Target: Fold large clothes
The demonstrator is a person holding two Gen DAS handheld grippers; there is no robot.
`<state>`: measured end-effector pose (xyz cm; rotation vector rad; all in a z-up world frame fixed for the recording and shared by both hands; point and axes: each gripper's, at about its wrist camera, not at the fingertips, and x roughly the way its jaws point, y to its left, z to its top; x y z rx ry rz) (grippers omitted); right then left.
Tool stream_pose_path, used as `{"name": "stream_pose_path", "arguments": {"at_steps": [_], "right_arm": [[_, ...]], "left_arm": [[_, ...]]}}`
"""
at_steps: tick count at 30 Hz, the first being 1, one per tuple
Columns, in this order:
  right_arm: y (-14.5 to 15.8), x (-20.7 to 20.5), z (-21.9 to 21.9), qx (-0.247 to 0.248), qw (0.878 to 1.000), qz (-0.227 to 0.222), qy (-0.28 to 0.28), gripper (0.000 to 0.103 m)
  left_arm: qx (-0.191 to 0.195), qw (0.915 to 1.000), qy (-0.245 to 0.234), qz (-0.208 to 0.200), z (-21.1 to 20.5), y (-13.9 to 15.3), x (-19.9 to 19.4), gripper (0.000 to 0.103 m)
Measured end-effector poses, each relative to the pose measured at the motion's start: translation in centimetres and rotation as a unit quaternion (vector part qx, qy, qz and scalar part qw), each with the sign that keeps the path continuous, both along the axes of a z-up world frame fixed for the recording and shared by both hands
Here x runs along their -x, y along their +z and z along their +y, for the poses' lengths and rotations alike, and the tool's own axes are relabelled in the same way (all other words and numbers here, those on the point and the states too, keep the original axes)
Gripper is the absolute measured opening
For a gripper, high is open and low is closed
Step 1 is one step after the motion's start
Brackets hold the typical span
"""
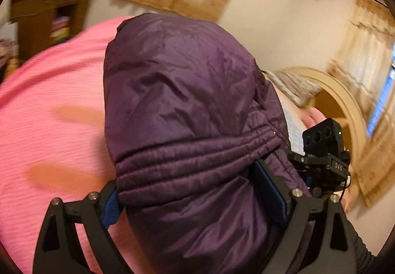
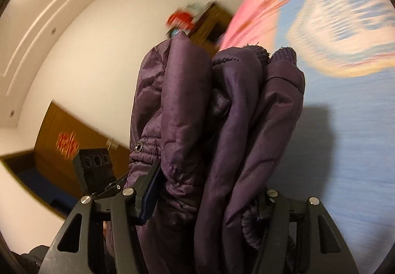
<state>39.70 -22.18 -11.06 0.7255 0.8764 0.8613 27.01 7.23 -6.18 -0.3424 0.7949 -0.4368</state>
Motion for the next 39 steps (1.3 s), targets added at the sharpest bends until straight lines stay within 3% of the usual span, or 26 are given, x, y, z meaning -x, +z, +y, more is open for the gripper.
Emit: {"name": "stream_pose_path", "arguments": {"at_steps": [7,13,19,26,31,39], "right_arm": [[1.1,-4.1,12.7,0.012,0.997,-0.008,0.082,0.059],[0.2,-6.1,17.9,0.041,0.992,-0.004,0.119,0.059],[-1.1,-5.7,19.1,0.050,0.992,0.010,0.118,0.059],[-2.3,-6.2,18.8,0.058,0.991,0.026,0.116,0.059],[-2.3,-6.2,19.5,0.082,0.990,0.024,0.113,0.065],[-1.4,-6.1,20.8,0.133,0.986,0.015,0.099,0.072]], "left_arm": [[-0.002,0.9944,0.106,-0.004,9.6,-0.2,1.0,0.096],[0.002,0.9889,0.148,0.011,12.6,-2.1,0.6,0.096],[0.006,0.9877,0.149,0.047,13.2,-5.1,-0.4,0.098],[-0.004,0.9885,0.143,0.050,12.5,-5.7,-1.5,0.103],[0.004,0.9877,0.147,0.053,12.9,-5.7,-1.8,0.103],[-0.042,0.9832,0.173,0.040,12.8,-4.6,0.6,0.103]]}}
